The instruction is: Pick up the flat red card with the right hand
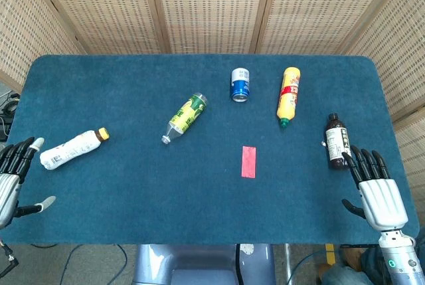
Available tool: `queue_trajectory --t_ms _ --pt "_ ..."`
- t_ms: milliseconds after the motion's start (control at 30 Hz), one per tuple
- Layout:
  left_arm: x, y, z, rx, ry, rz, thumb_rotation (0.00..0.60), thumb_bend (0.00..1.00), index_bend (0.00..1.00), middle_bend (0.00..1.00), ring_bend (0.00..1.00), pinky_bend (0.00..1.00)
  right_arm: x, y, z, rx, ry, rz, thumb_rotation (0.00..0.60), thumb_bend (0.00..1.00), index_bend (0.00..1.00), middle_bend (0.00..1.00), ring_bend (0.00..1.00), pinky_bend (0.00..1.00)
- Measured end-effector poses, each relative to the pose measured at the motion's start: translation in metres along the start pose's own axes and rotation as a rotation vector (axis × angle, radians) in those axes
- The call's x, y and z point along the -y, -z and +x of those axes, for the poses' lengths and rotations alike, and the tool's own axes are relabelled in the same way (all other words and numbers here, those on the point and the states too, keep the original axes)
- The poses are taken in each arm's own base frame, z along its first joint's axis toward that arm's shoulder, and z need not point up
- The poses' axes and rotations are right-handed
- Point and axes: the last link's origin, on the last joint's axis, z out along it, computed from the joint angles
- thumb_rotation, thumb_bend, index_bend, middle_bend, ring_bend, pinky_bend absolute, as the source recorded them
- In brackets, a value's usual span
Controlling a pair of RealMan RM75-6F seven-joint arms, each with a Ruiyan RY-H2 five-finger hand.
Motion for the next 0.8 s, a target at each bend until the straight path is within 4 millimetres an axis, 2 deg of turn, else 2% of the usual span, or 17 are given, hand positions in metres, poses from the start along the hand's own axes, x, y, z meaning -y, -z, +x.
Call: queue_trajectory --t_ms 267,400,600,800 --pt "0.002 0.000 0.001 -0.005 0.007 0.007 0.600 0.00 0.00 0.00 0.00 0.00 0.003 -0.002 -0.005 0.019 0.008 0.011 0.600 0.00 0.00 0.00 0.00 0.00" --pt "0.004 -0.003 0.000 0.001 0.005 0.014 0.600 0.00 0.00 0.00 0.00 0.00 0.006 -0.012 -0.011 0.055 0.017 0.031 0.600 0.00 0.00 0.00 0.00 0.00" --pt "0.007 -0.010 -0.002 0.006 0.001 0.028 0.600 0.00 0.00 0.00 0.00 0.00 0.027 -0.051 -0.016 0.124 0.013 0.135 0.600 0.00 0.00 0.00 0.00 0.00" --pt "0.011 -0.017 -0.006 0.026 -0.008 0.058 0.600 0.00 0.00 0.00 0.00 0.00 0.071 -0.111 -0.024 0.239 -0.079 0.268 0.600 0.00 0.03 0.00 0.00 0.00"
